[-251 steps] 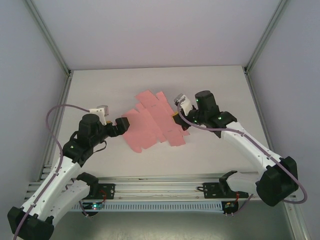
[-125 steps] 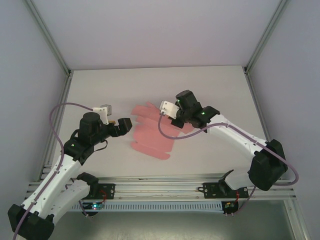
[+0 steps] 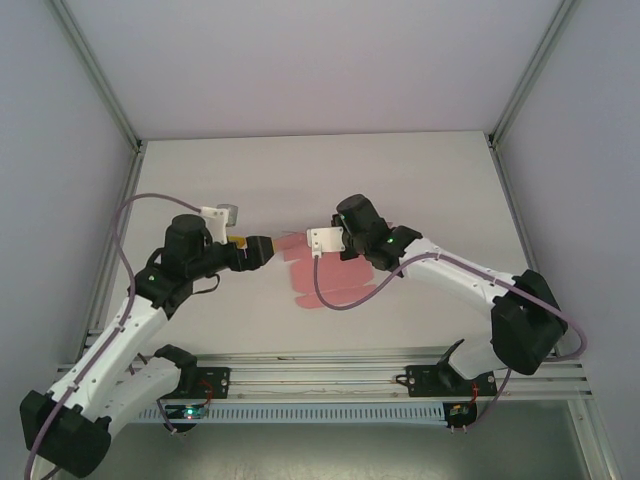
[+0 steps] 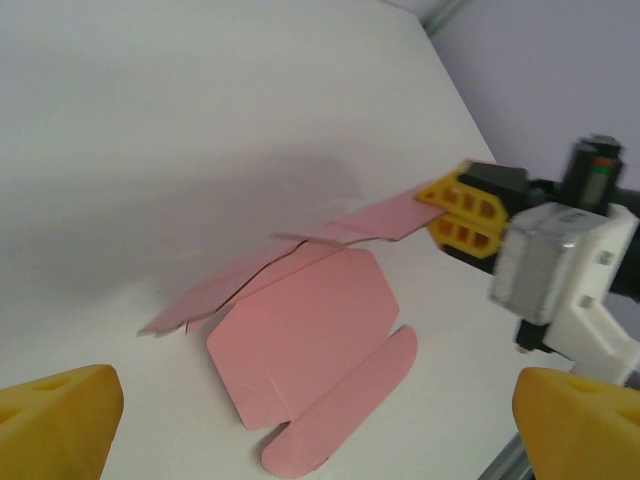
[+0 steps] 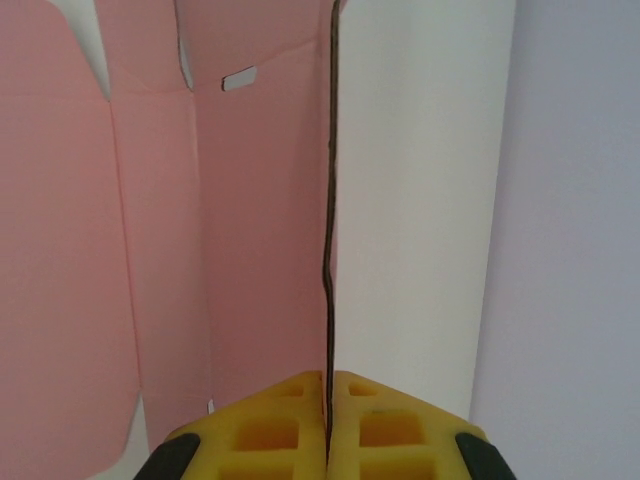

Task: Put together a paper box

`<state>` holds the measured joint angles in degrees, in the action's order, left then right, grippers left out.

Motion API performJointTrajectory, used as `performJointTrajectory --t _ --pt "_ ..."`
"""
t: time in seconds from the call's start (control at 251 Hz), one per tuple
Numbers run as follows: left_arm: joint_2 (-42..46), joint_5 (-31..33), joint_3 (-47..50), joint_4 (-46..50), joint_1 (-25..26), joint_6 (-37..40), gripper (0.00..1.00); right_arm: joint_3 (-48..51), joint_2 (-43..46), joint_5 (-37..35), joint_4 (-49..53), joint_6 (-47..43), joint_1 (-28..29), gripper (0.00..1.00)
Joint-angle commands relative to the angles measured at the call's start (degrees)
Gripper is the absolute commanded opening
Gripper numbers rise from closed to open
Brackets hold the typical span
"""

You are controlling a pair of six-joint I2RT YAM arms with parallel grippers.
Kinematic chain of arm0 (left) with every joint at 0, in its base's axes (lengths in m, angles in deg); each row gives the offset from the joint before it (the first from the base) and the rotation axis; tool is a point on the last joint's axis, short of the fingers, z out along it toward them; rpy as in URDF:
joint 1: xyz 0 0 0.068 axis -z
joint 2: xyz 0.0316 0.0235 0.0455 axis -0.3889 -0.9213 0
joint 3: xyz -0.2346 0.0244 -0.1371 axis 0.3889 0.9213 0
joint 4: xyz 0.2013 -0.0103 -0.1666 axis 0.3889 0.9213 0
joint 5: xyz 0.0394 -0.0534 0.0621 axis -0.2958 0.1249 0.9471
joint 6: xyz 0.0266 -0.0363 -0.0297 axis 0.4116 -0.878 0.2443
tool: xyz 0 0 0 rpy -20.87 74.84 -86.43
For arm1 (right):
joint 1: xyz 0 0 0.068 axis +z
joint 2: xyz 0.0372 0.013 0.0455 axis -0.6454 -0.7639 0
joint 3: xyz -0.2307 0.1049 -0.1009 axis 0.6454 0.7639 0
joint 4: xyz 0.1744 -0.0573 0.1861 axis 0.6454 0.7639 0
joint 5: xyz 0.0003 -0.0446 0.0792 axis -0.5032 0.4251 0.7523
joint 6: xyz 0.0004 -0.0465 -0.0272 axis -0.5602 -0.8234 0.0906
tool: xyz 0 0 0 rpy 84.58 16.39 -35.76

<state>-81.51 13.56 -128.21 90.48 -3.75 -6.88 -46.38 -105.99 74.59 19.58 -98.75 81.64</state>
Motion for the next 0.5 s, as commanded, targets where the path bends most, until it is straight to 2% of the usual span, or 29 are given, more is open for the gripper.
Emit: performJointTrajectory --t 0.0,0.128,0.267,0.495 --pt "-2.9 -5.2 -3.5 -2.0 0.5 12.6 1.00 -2.5 -1.8 1.9 2.4 -4.3 -0.6 0.00" --pt "-8.3 -4.5 -7.3 1.5 0.6 21.3 1.00 -5.1 -3.5 3.8 5.7 -4.0 -1.4 0.00" --pt "-14.3 -5.6 -9.2 2.2 1.0 27.0 1.00 -7.2 -4.7 5.5 8.2 -3.7 -2.1 0.00" --pt "-23.2 -7.7 -13.5 3.4 1.9 34.2 0.77 -10.5 -6.7 9.7 12.0 -2.7 -3.6 0.00"
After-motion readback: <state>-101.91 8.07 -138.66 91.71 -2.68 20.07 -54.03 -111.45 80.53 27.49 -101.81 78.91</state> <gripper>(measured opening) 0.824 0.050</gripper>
